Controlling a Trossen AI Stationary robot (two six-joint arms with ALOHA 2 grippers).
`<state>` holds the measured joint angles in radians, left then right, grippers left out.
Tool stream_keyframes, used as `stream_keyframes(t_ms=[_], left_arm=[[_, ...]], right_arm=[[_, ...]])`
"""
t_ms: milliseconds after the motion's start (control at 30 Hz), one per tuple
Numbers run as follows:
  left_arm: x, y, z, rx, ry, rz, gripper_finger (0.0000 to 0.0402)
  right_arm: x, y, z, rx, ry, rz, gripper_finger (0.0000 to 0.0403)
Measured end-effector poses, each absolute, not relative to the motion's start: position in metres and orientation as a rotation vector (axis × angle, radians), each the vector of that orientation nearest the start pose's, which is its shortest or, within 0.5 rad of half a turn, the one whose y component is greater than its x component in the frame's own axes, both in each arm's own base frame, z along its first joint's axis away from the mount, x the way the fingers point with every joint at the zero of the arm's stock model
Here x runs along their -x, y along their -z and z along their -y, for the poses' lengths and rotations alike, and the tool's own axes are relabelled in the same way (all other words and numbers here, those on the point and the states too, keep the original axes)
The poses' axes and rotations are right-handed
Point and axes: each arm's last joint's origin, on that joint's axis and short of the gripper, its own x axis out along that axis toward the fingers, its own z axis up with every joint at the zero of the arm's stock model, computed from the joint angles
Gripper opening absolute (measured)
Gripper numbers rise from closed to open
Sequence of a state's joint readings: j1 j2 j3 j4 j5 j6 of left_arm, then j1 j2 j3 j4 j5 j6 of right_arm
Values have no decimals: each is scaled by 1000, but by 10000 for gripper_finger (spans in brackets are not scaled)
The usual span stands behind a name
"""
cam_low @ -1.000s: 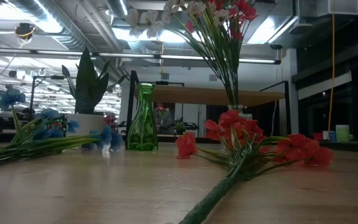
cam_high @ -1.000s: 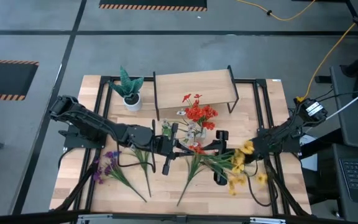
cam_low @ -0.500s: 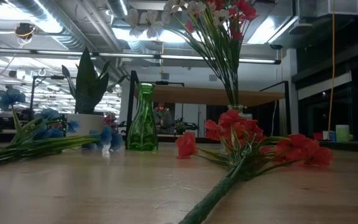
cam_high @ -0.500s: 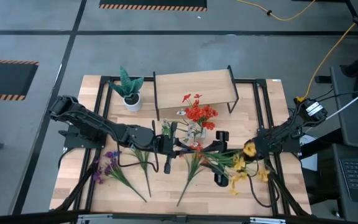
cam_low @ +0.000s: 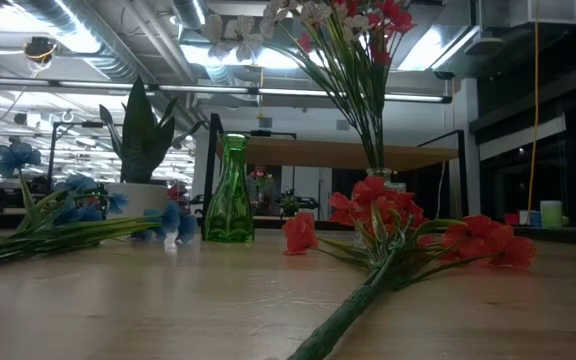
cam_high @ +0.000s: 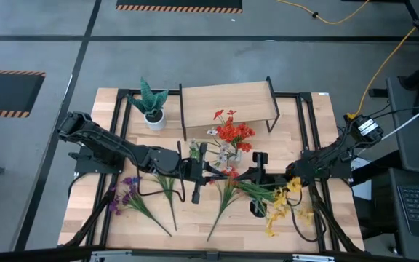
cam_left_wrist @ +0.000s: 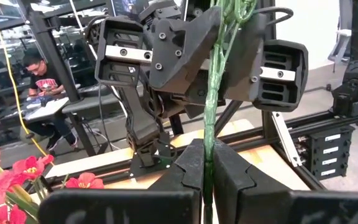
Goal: Pick and place flowers into a vace then onto a shelf
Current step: Put the yellow flowers into the transparent vase
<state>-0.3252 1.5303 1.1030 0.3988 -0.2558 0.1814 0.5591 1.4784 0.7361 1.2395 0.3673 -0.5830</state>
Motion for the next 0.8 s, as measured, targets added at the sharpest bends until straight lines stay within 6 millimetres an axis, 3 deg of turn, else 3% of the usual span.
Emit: stream_keyframes(t_ms=[200,567,800], left_arm=[[-337,-316,107,-182,115,-29,17],[-333,-317,116,-127,117,-28,97],[-314,-328,125,-193,43,-60,117]], right_arm=[[-260,-290,-150,352,-52,480,12],[-260,-289,-149,339,13,443,6],[-257,-290,-151,322,55,426,4]])
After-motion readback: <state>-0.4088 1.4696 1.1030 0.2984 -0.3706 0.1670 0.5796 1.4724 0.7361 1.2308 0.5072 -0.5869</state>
